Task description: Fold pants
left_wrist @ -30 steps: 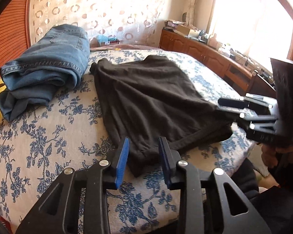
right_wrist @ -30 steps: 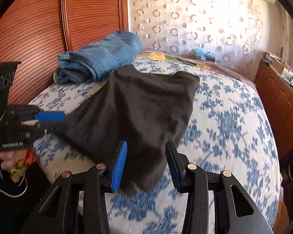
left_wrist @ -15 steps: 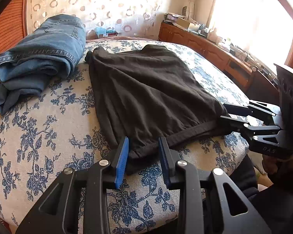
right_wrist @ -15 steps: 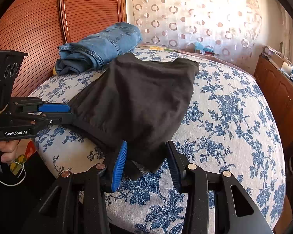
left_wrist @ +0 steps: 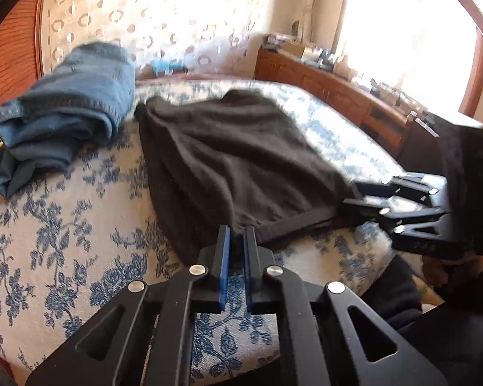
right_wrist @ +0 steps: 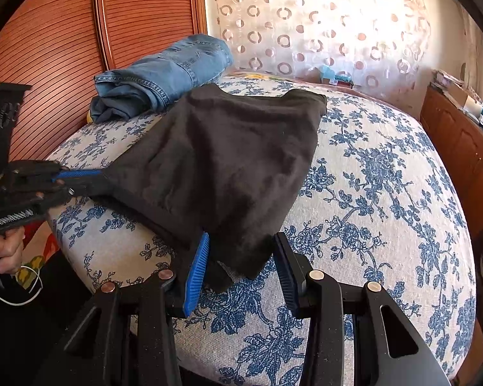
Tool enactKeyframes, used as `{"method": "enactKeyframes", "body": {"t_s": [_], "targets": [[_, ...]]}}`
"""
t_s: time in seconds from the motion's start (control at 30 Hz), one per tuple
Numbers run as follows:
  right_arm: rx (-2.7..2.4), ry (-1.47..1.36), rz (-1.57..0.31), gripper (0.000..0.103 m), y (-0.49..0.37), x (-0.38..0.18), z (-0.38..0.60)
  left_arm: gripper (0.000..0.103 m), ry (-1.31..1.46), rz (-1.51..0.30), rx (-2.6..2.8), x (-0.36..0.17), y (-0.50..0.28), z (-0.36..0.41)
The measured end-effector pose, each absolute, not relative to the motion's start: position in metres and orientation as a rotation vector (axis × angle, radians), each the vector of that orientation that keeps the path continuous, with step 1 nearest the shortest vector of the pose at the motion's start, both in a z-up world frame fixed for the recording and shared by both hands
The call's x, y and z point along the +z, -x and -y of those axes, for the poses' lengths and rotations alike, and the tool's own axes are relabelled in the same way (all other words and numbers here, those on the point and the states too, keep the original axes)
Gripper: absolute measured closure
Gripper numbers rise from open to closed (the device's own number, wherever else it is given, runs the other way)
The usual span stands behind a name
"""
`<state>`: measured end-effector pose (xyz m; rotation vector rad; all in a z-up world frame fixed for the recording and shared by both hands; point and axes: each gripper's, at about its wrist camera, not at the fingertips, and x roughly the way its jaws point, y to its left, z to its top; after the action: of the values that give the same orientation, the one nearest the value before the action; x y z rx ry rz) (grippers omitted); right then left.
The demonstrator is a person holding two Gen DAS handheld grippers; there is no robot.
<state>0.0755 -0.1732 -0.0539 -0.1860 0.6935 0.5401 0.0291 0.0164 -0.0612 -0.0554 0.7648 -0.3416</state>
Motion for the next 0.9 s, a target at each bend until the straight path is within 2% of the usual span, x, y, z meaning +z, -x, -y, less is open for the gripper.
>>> {"method": "enactKeyframes", "body": {"t_s": [0.13,0.37,0.4,0.5,0.57,0.63,0.9], "targets": [[0.54,0.178,-0.697,0.06,-0.075,-0.054,0.175,0.095,0.074,-0.737,-0.331,-0.047,-0.018,-0.023],[0.553,0.173,-0.691,0.06,-0.067,-0.048,0.178,0.094,0.108,-0.816,-0.278,-0.065,-0.022,-0.041],[0.554,0.174,-0.691,0.06,-0.066,-0.048,0.178,0.092,0.105,-0.814,-0.273,-0.065,-0.022,-0.042],[0.555,0.17,-0.693,0.06,-0.063,-0.046,0.181,0.076,0.101,-0.818,-0.253,-0.063,-0.027,-0.044],[0.552,0.172,-0.693,0.06,-0.061,-0.046,0.182,0.059,0.099,-0.807,-0.251,-0.062,-0.028,-0.045],[0.55,0.169,-0.697,0.06,-0.061,-0.045,0.182,0.05,0.109,-0.798,-0.251,-0.059,-0.029,-0.047],[0.563,0.155,-0.669,0.06,-0.059,-0.037,0.174,0.05,0.117,-0.786,-0.228,-0.06,-0.048,-0.045]]}}
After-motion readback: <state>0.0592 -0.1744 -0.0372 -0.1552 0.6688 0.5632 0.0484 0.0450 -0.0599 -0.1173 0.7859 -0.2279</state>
